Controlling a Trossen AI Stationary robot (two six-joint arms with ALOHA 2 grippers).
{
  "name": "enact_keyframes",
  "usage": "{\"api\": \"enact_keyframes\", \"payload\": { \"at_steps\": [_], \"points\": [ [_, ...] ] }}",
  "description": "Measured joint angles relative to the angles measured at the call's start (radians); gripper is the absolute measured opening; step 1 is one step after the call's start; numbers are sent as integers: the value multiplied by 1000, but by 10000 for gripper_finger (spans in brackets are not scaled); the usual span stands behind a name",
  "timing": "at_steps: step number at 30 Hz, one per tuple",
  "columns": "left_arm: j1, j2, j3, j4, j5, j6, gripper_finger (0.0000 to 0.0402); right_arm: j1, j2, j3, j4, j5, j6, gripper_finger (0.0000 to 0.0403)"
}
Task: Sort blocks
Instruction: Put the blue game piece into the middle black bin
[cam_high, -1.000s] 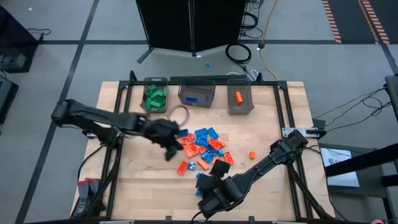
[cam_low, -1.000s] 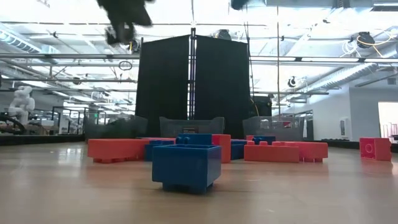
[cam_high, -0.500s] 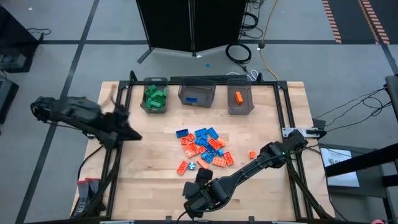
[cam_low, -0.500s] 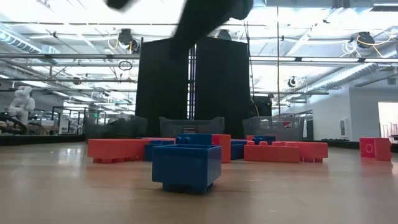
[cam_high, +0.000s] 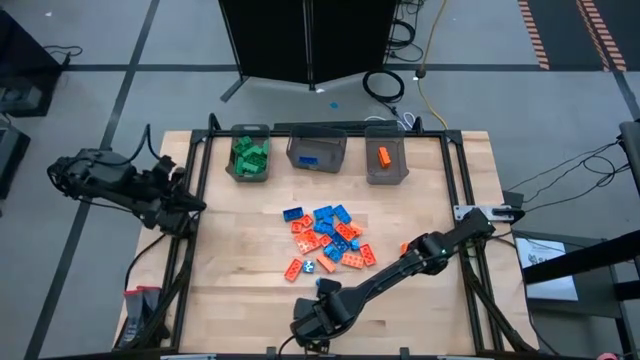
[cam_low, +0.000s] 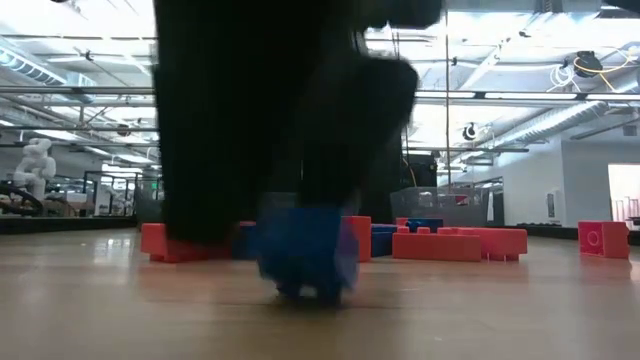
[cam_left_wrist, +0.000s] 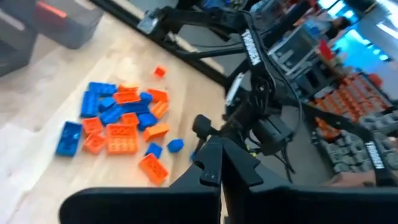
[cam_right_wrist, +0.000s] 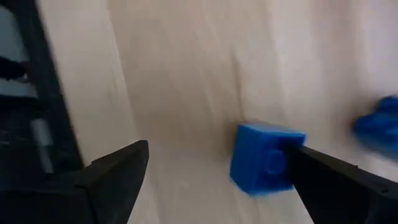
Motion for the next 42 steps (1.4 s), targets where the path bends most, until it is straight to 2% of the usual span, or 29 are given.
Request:
{"api": "enact_keyframes", "payload": {
  "at_steps": [5, 9, 13, 20, 31, 42],
  "points": [
    [0, 6, 0, -14, -21, 2, 0, -9, 33, 0, 3, -4, 36, 365],
    [0, 9, 0, -18, -38, 3, 0, -22, 37, 0, 14, 5, 39, 330],
    [0, 9, 0, -30, -45, 3, 0, -34, 37, 0, -1, 0, 38, 251],
    [0, 9, 0, -30, -45, 3, 0, -46, 37, 0, -2, -1, 38, 77],
    [0, 9, 0, -28, -45, 3, 0, -45, 13, -4, 1, 3, 60, 74],
    [0, 9, -1, -44, -121, 63, 0, -52, -168, -2, -2, 142, 3, 74]
  ]
}}
